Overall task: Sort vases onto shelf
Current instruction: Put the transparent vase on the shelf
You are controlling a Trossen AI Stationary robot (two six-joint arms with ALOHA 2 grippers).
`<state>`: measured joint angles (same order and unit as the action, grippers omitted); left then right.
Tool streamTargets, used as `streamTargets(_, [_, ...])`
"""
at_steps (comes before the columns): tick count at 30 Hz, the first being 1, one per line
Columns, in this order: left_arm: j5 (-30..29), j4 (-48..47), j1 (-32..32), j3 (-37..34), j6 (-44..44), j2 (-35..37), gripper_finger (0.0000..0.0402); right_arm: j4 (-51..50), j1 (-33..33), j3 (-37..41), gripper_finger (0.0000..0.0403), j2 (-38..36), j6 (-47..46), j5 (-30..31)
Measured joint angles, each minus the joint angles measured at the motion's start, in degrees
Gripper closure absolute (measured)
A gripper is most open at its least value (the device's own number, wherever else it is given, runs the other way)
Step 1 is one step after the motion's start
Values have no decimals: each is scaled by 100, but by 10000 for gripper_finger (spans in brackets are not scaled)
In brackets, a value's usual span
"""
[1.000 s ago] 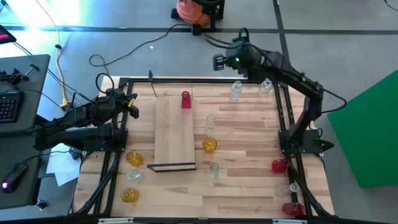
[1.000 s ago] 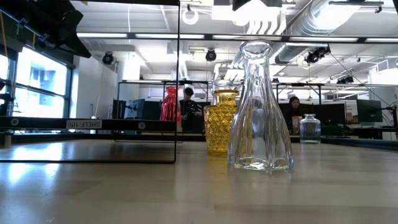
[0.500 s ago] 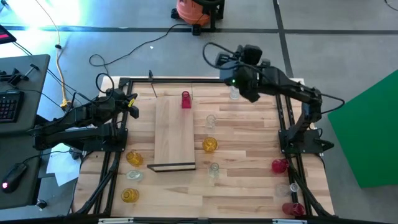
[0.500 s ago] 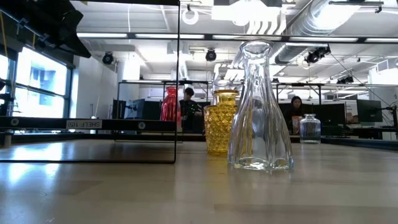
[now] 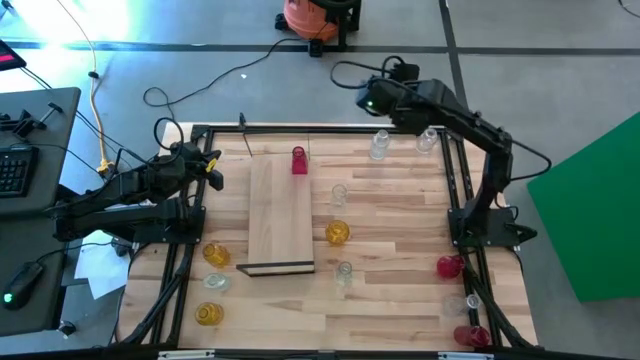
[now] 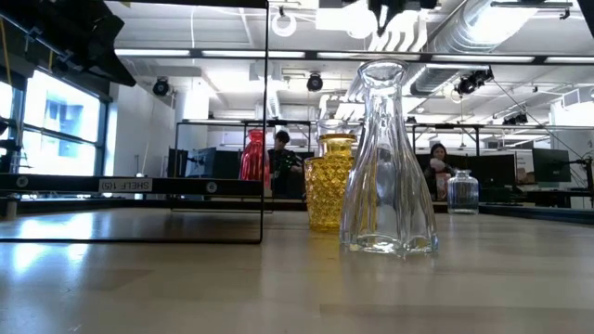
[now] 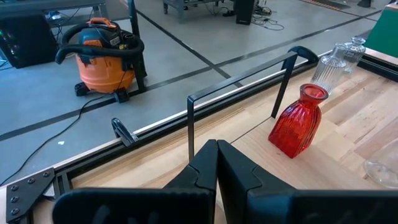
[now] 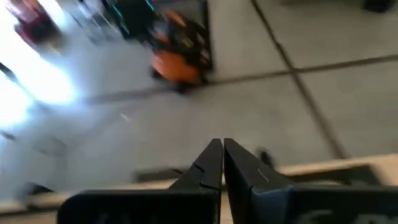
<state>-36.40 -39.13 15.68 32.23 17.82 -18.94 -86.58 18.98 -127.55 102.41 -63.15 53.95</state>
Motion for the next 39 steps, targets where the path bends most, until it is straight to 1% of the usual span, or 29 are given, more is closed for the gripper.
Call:
streamTargets(2, [0,-2,0,0,0,0,401,-338,156,0,403,0,174,-15])
streamTargets(3, [0,0,1,0,0,0,401,-354,234,0,403,-3,410,-11])
streamTargets(6, [0,-1,0,0,0,0,401,-115,408,0,403,-49,1490,-54])
streamTargets(9, [0,-2,1,0,-1,0,401,209,463,-33,403,-130,2263,-196])
streamTargets(14, [0,0,2,0,0,0,401,875,461,-37,403,-274,3039,-197])
streamTargets(17, [0,-2,2,0,0,0,401,1092,461,-39,403,-383,3262,-265])
streamTargets(23, [0,0,2,0,-2,0,401,1092,463,-42,403,-603,3217,-779])
streamTargets(28, [0,-2,2,0,0,0,401,564,589,-42,403,-696,3391,-1730])
streamTargets(32, [0,-2,0,0,-2,0,401,-27,693,-42,403,-695,3953,-2307])
streamTargets(35, [-1,-1,2,0,-2,0,401,-213,768,-42,403,-695,4563,-2381])
streamTargets(39, [0,-2,0,0,-2,0,401,-162,951,-42,403,-759,5489,-2399])
